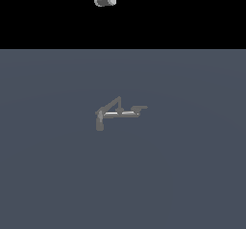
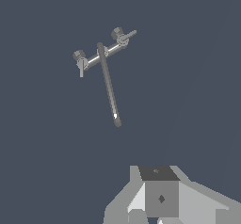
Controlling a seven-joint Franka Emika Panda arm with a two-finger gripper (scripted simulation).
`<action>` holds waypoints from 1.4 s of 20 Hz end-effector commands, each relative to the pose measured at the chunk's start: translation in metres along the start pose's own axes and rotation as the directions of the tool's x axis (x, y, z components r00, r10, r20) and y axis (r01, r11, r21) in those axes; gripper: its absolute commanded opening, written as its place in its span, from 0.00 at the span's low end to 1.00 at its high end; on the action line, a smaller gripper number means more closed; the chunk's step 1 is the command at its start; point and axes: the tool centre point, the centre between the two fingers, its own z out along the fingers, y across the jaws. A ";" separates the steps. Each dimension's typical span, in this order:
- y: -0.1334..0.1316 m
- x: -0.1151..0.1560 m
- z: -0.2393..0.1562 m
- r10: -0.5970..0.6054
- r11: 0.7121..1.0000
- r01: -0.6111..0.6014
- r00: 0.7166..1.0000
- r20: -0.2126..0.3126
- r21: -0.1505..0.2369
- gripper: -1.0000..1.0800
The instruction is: Turn on the faucet by rotating a designated handle.
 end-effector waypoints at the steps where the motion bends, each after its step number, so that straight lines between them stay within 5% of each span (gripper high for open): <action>1: -0.009 0.013 0.017 0.061 0.998 -0.061 0.998 -0.001 0.001 0.00; 15: -0.043 0.090 0.104 0.362 0.932 -0.362 0.932 -0.004 0.004 0.00; 28: -0.049 0.170 0.183 0.614 0.790 -0.614 0.790 -0.012 0.003 0.00</action>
